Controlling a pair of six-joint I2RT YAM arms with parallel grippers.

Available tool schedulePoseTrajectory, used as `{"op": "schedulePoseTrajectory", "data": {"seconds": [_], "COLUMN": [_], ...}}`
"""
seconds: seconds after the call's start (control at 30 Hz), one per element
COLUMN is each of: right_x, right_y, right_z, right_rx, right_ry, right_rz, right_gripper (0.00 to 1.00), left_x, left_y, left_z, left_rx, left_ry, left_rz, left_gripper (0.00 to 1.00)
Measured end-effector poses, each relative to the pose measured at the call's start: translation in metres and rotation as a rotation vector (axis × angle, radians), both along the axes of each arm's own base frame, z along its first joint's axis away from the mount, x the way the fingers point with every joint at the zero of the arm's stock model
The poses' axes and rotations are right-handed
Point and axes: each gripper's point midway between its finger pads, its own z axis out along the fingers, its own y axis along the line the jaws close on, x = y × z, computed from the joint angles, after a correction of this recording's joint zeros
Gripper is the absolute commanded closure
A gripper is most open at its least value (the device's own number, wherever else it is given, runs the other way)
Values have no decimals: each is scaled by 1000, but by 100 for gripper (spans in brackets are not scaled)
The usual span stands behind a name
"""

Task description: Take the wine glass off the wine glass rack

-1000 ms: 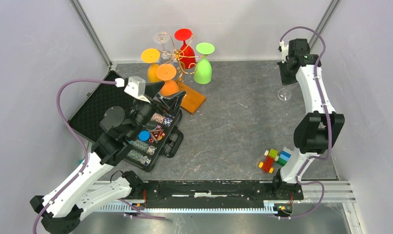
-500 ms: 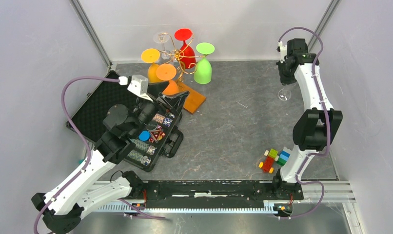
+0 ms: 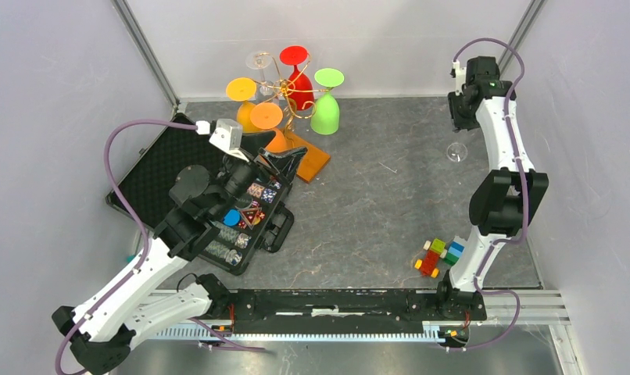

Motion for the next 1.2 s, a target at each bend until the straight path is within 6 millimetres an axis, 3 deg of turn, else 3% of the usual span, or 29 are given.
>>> {"op": "schedulePoseTrajectory", "data": {"seconds": [0.3,0.6,1.0,1.1,1.2], "right_x": [4,22,28,29,28], "right_y": [-9,-12,-9,-4,6], "right_z": [2,21,30,43,69], "right_rx": [2,0,31,51,92], "right_ry": [-13,-107,-153,-193,-278], "right_rz": [-25,-20,-6,11,40], "right_gripper": [36,36,30,29,31], "left_x": [3,7,13,15,18], "left_y": [-3,-4,7,11,17], "left_z": [-4,-15,-24,-26,-29], "left_rx": [4,38,63,70,77], "left_ry": [14,54,96,108,123], "left_rz": [-2,13,78,106,142], "left_gripper": [0,0,0,0,0]}}
